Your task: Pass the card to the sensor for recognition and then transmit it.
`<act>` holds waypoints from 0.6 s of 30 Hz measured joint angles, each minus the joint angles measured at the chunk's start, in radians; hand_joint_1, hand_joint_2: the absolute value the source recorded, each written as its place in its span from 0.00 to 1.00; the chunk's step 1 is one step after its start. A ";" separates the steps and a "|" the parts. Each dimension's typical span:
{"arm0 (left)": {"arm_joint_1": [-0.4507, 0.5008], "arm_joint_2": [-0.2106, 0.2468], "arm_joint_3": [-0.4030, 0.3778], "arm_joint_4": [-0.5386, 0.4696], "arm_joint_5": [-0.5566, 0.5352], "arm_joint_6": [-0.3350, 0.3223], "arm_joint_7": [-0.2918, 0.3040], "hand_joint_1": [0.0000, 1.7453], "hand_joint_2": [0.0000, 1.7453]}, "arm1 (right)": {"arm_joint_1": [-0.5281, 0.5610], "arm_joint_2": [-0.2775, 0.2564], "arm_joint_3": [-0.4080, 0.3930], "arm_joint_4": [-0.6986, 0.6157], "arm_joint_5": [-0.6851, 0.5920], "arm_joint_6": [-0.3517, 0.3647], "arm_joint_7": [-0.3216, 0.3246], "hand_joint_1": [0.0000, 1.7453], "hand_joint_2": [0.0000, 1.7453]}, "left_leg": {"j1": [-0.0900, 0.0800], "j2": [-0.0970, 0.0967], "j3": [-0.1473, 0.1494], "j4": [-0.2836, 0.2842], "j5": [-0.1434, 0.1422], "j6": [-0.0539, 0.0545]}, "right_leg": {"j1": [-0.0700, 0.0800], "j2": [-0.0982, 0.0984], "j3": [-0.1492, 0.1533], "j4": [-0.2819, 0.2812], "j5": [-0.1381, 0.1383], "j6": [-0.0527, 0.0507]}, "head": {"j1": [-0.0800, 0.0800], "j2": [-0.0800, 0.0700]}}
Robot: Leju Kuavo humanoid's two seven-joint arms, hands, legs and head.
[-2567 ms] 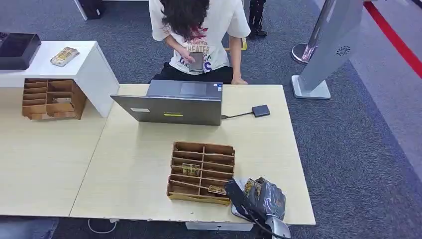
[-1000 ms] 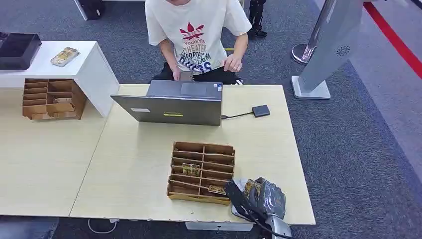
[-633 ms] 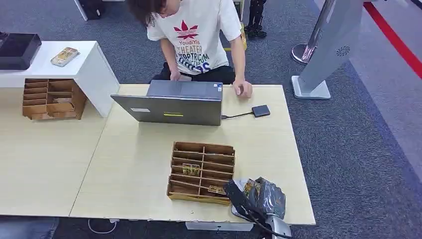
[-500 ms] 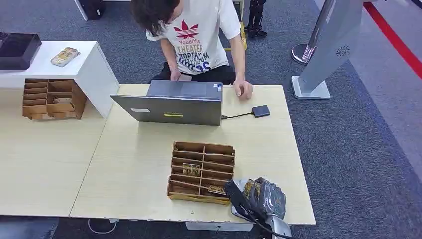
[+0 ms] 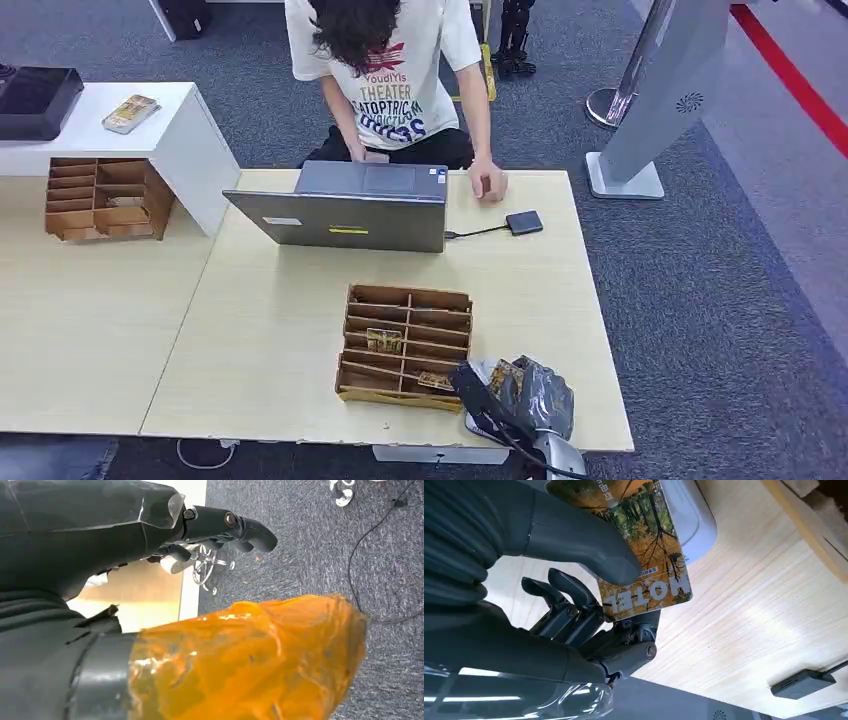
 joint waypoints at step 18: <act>-0.001 0.000 -0.008 0.000 0.003 0.000 0.000 0.00 0.00 | 0.000 0.002 -0.001 0.000 0.000 0.001 0.000 1.00 1.00 | 0.000 0.000 0.000 0.000 0.000 0.000 | 0.000 0.000 0.000 0.000 0.000 0.000 | 0.000 0.000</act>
